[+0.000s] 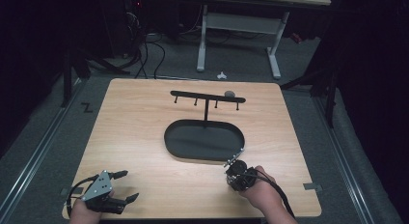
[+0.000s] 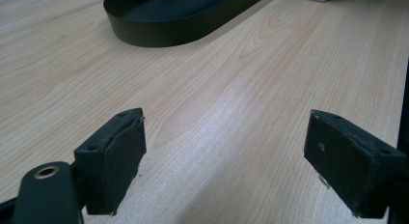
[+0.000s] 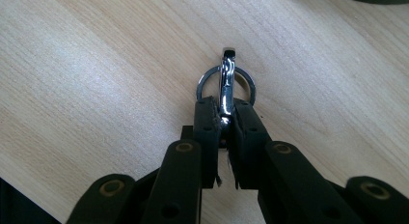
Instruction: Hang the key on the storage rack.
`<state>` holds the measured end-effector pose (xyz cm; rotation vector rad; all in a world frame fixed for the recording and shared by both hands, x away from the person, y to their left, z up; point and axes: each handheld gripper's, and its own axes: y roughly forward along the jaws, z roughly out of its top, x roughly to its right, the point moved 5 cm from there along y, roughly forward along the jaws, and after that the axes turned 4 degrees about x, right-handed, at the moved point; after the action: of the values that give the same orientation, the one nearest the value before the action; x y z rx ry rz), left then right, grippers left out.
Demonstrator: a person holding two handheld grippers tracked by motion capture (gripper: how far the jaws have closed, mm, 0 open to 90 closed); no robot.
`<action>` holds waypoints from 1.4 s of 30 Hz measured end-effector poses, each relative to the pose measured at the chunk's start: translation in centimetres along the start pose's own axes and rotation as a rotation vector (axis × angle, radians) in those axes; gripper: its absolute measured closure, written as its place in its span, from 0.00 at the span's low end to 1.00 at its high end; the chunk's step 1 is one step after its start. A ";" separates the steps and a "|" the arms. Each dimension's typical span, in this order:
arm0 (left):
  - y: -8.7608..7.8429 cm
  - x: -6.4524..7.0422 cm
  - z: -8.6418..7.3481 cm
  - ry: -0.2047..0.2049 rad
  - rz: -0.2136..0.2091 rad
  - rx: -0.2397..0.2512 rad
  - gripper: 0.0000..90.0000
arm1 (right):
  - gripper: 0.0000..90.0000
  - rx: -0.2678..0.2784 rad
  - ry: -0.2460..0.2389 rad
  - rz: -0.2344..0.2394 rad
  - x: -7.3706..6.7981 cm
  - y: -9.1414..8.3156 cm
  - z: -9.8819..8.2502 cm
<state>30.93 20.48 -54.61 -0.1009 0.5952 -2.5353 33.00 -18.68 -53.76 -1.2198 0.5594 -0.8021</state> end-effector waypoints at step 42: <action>0.0 0.0 0.0 0.001 0.007 0.002 0.17 | 0.94 0.127 0.078 -0.014 2.4 -5.2 0.6</action>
<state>30.92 20.47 -54.66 -0.0972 0.5922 -2.5294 33.74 -20.92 -48.45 -1.0809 0.5555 -0.8862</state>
